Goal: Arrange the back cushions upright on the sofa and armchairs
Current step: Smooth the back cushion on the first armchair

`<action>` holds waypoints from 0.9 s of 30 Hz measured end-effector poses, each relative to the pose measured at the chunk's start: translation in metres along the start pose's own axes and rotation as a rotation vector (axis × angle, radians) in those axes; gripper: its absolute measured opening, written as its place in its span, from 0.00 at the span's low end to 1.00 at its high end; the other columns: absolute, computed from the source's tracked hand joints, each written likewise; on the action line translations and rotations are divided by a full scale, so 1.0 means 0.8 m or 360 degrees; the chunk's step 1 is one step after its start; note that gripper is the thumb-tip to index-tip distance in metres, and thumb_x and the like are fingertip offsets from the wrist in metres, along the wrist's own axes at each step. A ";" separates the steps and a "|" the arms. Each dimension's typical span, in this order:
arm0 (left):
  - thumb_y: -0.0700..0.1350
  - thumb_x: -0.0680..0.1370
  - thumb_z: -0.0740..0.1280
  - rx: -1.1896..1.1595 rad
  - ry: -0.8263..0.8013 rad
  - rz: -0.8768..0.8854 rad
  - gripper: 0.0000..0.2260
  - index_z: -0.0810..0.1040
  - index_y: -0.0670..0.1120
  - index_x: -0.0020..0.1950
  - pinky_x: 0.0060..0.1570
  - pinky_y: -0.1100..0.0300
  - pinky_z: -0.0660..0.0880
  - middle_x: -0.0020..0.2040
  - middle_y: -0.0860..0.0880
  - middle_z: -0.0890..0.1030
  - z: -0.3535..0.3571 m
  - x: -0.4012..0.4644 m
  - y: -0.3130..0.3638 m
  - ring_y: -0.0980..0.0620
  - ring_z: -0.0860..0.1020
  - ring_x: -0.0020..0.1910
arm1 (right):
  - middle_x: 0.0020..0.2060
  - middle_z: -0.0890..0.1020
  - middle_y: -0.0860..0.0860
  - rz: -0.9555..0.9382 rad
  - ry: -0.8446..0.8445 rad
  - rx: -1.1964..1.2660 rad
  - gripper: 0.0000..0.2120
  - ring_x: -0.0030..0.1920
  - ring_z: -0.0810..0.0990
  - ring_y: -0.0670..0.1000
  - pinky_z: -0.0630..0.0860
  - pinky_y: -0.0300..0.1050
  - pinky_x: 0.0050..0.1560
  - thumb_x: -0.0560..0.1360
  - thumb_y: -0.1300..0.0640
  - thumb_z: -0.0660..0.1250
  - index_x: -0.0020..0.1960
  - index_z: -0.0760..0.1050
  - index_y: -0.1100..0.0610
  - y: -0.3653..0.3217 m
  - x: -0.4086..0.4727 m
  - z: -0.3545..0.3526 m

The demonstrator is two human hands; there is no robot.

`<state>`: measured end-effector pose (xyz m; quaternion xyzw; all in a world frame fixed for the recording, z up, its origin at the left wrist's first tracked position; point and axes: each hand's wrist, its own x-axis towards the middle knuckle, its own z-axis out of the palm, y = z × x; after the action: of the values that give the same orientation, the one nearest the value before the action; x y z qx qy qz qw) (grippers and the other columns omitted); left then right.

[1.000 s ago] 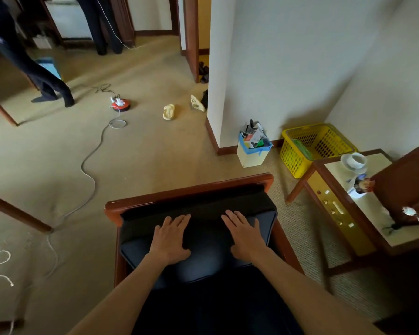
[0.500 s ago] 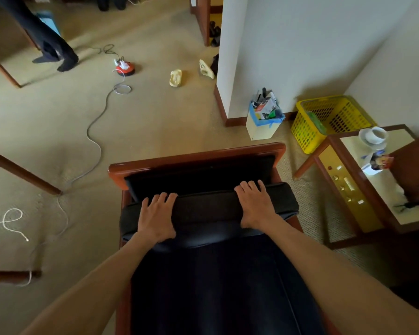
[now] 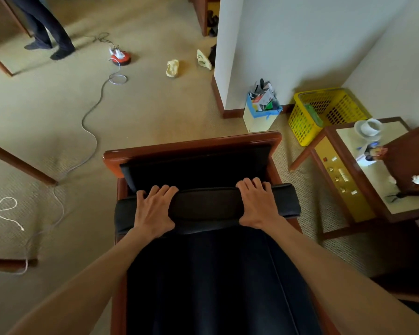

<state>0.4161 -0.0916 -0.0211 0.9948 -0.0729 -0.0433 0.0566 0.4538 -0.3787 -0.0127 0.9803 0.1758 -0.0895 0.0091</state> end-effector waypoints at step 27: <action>0.62 0.78 0.45 -0.0286 0.0124 -0.0060 0.32 0.46 0.52 0.80 0.76 0.51 0.36 0.80 0.55 0.44 0.054 0.021 0.057 0.57 0.39 0.78 | 0.80 0.47 0.42 -0.0075 0.0131 0.0411 0.31 0.79 0.39 0.45 0.33 0.51 0.76 0.79 0.40 0.35 0.80 0.47 0.45 -0.014 0.047 0.043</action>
<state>0.4225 -0.1435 -0.0600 0.9878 -0.0479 -0.0121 0.1476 0.4788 -0.3570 -0.0529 0.9718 0.1860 -0.0713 -0.1264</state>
